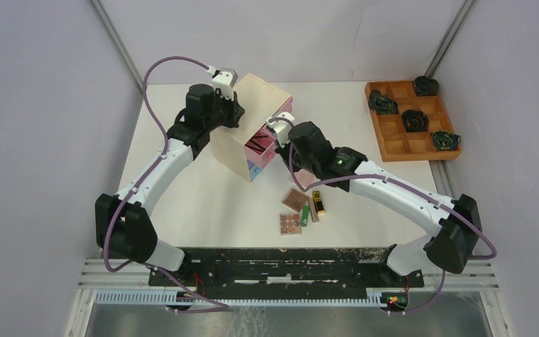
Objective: Organize the makeup
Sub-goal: Close the drawer in the storage box.
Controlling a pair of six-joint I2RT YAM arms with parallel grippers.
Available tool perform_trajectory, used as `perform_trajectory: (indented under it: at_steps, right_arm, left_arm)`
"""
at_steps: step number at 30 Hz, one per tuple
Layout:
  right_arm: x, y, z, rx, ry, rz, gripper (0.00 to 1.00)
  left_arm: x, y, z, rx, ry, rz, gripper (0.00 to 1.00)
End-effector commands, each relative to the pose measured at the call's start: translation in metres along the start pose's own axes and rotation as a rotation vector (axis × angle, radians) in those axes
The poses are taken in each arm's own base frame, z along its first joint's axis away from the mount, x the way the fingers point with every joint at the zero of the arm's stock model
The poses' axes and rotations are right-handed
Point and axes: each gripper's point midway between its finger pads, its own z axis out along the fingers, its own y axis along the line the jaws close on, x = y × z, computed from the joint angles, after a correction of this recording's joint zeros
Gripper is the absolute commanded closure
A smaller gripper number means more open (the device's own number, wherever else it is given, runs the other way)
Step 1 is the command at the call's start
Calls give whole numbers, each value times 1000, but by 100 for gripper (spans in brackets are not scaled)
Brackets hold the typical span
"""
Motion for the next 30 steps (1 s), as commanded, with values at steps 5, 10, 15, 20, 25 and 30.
perform_trajectory:
  at_steps: [5,10,15,20,25,30]
  right_arm:
    - [-46,21,14,-87,-122,64,99]
    - [-55,31,30,-124,-144,83,99]
    - [-69,32,42,-118,-182,85,99]
    - [-78,32,57,-102,-192,75,99]
    - [-81,28,63,-73,-197,71,99]
    - [-78,23,64,-46,-190,62,99]
  left_arm:
    - [84,10,3,-38,271,-29,97]
    - [84,11,4,-41,271,-30,97]
    - [86,11,4,-40,274,-28,97]
    - [86,11,4,-40,277,-28,97]
    - [87,12,3,-44,282,-24,97]
    - [87,11,3,-41,282,-26,97]
